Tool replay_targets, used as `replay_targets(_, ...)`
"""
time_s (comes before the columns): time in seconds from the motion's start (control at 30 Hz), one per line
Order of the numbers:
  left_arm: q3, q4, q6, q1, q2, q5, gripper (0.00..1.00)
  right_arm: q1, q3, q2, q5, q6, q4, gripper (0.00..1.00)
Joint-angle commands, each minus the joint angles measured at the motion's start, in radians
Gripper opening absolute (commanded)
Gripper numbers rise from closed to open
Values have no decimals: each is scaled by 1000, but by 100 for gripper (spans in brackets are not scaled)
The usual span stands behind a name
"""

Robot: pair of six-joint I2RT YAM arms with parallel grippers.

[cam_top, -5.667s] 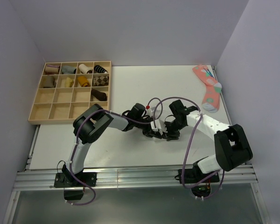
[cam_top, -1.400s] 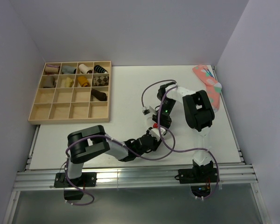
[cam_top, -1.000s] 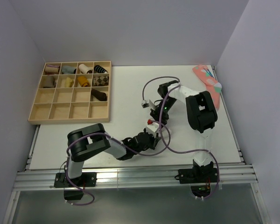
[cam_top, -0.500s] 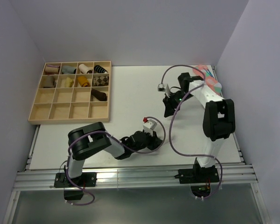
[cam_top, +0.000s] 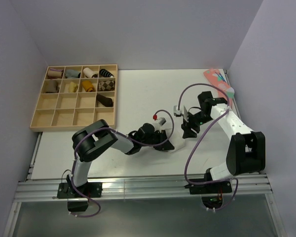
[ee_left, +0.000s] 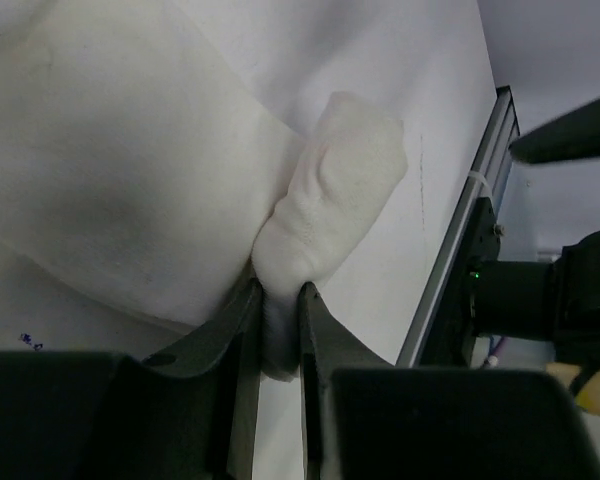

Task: Roll the socks
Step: Roll the sock at the center of the board.

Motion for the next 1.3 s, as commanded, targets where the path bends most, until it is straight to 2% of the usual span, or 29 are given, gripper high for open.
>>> replay_targets(0.0,22,-329,-20,31,68,122,0,4,-58,-55,25,-109,28,60)
replay_targets(0.23,157,-522,-53,90,106,265,0,31,-126,-63,77,-147,83,61)
replay_targets(0.57,195,-532,-122,146,151,388,0,146,-284,-115,156,-133,242,63)
replay_targets(0.83,226,-566,-119,163,175,414,0,154,-354,-216,160,-60,448,63)
replay_targets(1.07,214,-563,-130,174,177,429,0,154,-347,-277,104,-78,387,64)
replay_targets(1.27,215,-563,-145,188,180,439,0,197,-373,-276,120,-123,327,64)
